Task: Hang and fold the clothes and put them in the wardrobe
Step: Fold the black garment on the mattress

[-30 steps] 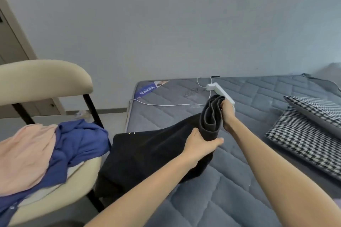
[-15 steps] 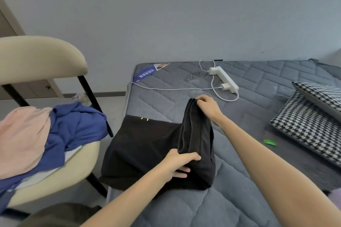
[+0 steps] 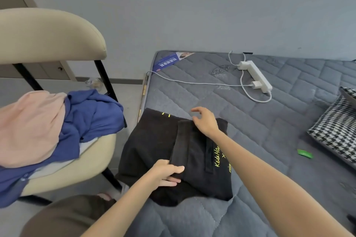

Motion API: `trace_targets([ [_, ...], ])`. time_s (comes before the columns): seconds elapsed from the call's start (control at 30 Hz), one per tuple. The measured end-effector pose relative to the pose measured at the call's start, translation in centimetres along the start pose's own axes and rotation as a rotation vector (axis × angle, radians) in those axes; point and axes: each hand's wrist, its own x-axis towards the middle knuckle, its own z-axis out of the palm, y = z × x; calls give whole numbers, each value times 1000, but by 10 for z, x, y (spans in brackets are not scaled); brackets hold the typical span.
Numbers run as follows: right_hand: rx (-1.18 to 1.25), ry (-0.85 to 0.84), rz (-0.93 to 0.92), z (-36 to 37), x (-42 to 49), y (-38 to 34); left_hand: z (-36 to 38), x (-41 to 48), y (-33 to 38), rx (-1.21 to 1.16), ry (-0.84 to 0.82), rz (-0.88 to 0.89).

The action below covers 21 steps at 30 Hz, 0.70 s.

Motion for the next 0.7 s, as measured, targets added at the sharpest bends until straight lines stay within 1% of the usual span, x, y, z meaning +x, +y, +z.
trace_targets([
  [0.03,-59,8,-66,2,-6,3,-1,3,-1,13,-3,-9],
  [0.07,-150,-24,-139,6,-12,6,-3,6,-3,22,-9,-17],
  [0.13,-419,-137,-246,17,-28,15,-6,11,-6,26,-18,-26],
  [0.2,-656,-167,-282,28,-45,28,-8,17,-8,19,-5,-35],
  [0.27,-740,-139,-257,34,-54,45,-6,22,-9,45,15,-24],
  [0.4,-738,-140,-197,39,-52,58,-3,27,-11,120,81,5],
  [0.5,-683,-163,-217,34,-52,54,-4,25,-13,156,100,35],
  [0.53,-642,-150,-228,29,-54,53,-5,22,-14,204,119,69],
  [0.57,-590,-102,-238,25,-57,54,-5,17,-15,303,161,119],
  [0.63,-483,74,-208,17,-67,62,-5,8,-15,590,297,255],
  [0.67,-427,154,-145,15,-73,67,-4,3,-15,723,382,350],
  [0.7,-345,197,-51,13,-79,72,-3,0,-14,829,455,447],
])
